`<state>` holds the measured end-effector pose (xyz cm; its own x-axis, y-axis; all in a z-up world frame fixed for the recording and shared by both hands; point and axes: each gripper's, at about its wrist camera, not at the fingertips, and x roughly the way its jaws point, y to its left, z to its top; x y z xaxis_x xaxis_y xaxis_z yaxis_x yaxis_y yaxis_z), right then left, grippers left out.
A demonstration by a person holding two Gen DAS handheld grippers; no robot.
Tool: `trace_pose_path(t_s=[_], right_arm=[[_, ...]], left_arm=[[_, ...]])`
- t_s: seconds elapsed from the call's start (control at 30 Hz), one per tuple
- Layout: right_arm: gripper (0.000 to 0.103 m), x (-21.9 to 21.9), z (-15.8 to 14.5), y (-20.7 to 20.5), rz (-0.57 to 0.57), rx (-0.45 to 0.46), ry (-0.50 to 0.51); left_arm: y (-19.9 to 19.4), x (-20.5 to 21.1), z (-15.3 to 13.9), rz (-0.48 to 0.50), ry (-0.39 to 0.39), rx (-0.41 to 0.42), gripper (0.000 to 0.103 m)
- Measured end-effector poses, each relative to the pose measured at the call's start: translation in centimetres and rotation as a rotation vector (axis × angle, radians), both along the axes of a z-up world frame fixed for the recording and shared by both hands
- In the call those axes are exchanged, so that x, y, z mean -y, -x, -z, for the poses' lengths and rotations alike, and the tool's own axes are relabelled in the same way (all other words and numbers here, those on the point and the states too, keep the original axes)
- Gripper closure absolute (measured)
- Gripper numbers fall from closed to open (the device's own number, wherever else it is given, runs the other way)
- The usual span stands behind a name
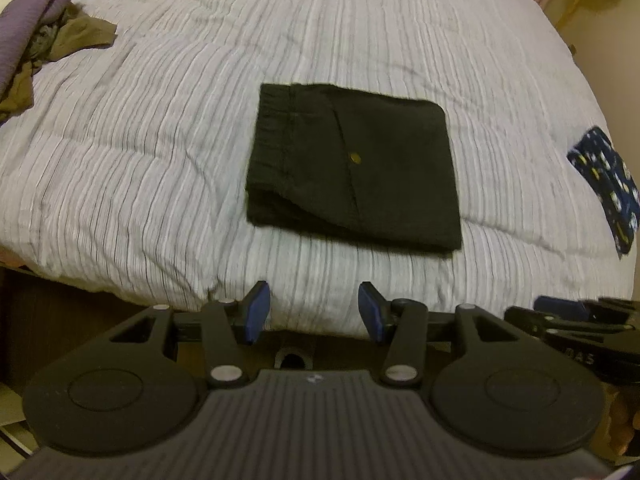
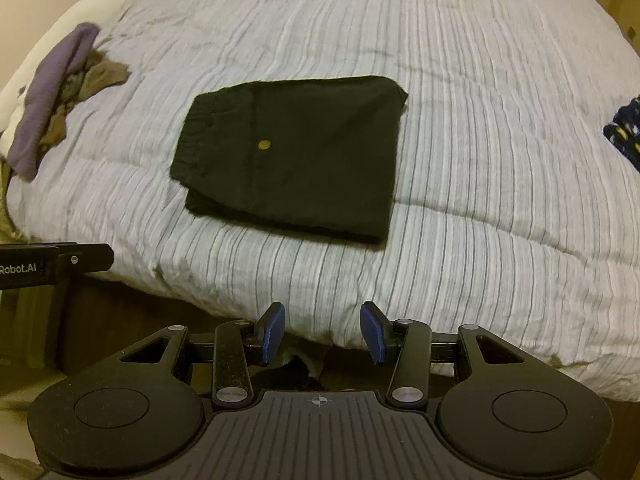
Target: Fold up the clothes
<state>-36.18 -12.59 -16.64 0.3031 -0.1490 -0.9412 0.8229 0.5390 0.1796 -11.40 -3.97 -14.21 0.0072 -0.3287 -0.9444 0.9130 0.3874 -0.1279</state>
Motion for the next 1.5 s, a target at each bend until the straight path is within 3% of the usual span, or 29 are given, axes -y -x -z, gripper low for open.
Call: trace_pose_path(t_s=[0.27,0.37,0.53,0.6,0.63,0.97,1.07,1.27,1.43,1.5], right_arm=[[0.057,4.6,2.0,0.0,0.127,0.007,-0.038],[0.057,6.1,3.5,0.4,0.177,0.017,-0.076],[0.057,8.8,6.1,1.1,0.271,0.074,-0.141],[0.03,10.0,7.3,1.3,0.313,0.113,-0.174],[0.01,10.6,7.7,1.4,0.336,0.141,-0.177],[0.01,15.6,13.0,3.2,0.528,0.343,-0.206],[0.01,16.3,14.5,3.3,0.533,0.399,-0.201],[0.01,16.9,17.0,2.6,0.509,0.503,-0.22],[0.01,17.1,18.8,1.2,0.454,0.504,-0.272],[0.01,17.3,19.1,1.0,0.44,0.5,-0.273]], left_arm=[[-7.2,4.3,3.1,-0.084,-0.005,0.043,0.059],[-9.5,5.4,4.7,-0.102,0.016,0.002,0.058],[-13.0,6.6,7.8,-0.163,0.089,-0.148,0.041],[-14.3,7.1,9.5,-0.188,0.121,-0.232,0.04],[-14.8,7.3,10.4,-0.201,0.125,-0.272,0.04],[-16.9,9.6,16.6,-0.185,0.232,-0.526,0.036],[-16.9,10.2,17.8,-0.148,0.291,-0.575,0.033],[-17.2,10.9,21.7,-0.138,0.292,-0.618,0.028],[-17.7,10.3,25.4,-0.215,0.272,-0.759,0.027],[-17.4,10.5,25.6,-0.195,0.284,-0.768,0.028]])
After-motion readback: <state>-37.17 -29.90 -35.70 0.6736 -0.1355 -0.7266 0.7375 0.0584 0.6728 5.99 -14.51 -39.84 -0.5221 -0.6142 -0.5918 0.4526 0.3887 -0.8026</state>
